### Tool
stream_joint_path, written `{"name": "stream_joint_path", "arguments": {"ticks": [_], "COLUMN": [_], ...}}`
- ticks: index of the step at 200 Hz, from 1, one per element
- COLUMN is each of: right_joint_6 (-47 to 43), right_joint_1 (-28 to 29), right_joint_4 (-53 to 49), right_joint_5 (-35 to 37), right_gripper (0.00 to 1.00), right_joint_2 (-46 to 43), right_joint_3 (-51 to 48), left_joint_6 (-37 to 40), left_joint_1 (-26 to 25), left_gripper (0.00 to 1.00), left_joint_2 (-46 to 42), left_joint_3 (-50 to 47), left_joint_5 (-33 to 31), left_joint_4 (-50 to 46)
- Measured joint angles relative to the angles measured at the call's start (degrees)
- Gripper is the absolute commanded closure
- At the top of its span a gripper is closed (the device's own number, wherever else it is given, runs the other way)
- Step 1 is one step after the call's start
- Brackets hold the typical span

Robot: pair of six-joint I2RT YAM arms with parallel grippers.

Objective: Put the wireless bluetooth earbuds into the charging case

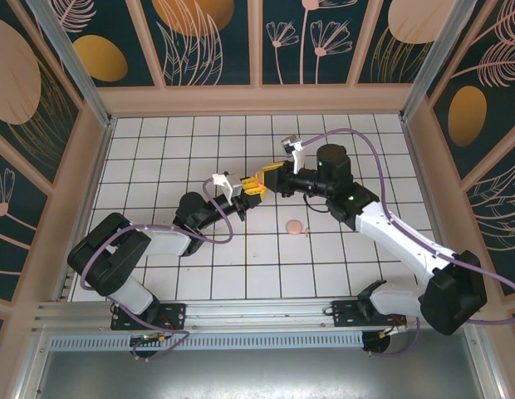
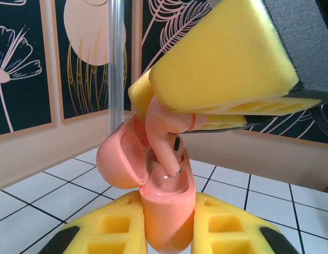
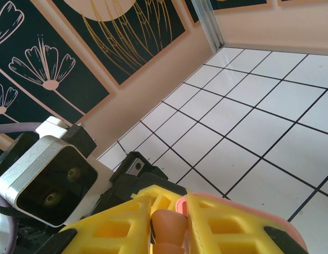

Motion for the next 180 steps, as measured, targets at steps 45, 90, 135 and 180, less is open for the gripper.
{"name": "stream_joint_path", "arguments": {"ticks": [45, 90, 135, 180], "right_joint_6": [0.0, -0.2, -0.7, -2.2], "right_joint_1": [0.0, 0.1, 0.1, 0.1], "right_joint_4": [0.8, 1.5, 1.2, -1.2], "right_joint_5": [0.5, 0.9, 2.0, 2.1], "right_gripper": [0.78, 0.78, 0.78, 0.78], "right_joint_2": [-1.3, -1.4, -2.3, -2.3], "right_joint_3": [-1.4, -1.5, -1.1, 3.7], "left_joint_6": [-1.6, -2.2, -2.1, -2.1], "left_joint_1": [0.0, 0.0, 0.0, 0.0], "left_gripper": [0.89, 0.89, 0.89, 0.89], "left_joint_2": [-0.2, -0.6, -1.4, -2.9], "left_joint_3": [0.0, 0.0, 0.4, 0.7], "left_joint_5": [0.6, 0.6, 0.6, 0.5], "left_joint_4": [-0.1, -0.2, -0.4, -0.4]}}
